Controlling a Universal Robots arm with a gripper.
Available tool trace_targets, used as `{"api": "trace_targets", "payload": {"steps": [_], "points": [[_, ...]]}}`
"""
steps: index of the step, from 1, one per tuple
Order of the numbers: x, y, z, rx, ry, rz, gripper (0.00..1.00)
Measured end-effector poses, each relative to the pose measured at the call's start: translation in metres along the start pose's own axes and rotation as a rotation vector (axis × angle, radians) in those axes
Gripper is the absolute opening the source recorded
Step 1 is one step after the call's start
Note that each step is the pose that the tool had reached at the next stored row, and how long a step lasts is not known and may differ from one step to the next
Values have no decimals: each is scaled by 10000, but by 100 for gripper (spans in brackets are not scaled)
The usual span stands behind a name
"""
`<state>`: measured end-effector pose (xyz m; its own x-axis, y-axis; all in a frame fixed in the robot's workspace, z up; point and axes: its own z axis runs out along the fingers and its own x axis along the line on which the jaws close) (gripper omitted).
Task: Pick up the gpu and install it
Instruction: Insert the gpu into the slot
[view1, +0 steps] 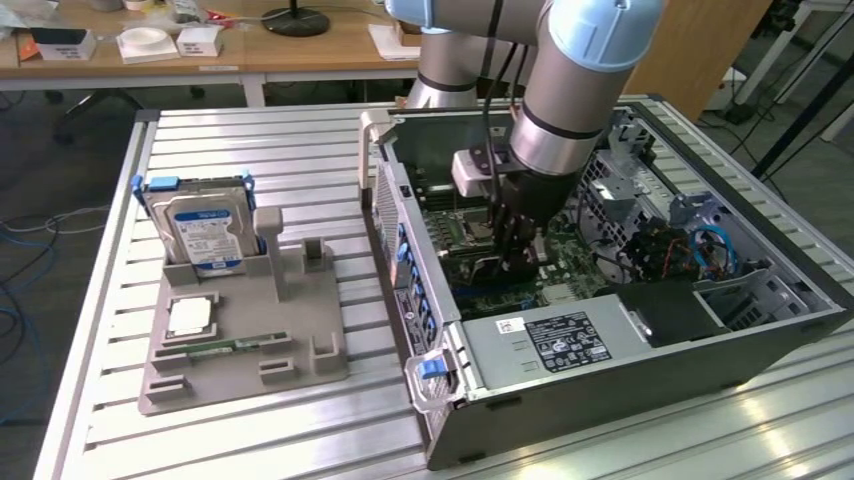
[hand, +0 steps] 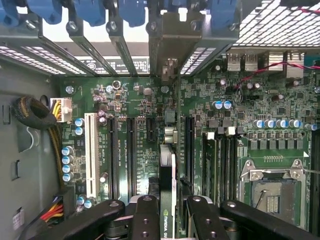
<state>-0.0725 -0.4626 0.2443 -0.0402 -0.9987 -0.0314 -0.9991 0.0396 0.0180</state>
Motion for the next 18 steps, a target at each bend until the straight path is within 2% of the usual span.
{"api": "trace_targets", "payload": {"steps": [4, 15, 16, 18], "points": [[2, -1, 47, 43, 6, -2, 26], [1, -1, 56, 49, -5, -2, 26], [-2, -2, 65, 60, -35, -1, 26], [-2, -2, 67, 59, -30, 0, 27]]}}
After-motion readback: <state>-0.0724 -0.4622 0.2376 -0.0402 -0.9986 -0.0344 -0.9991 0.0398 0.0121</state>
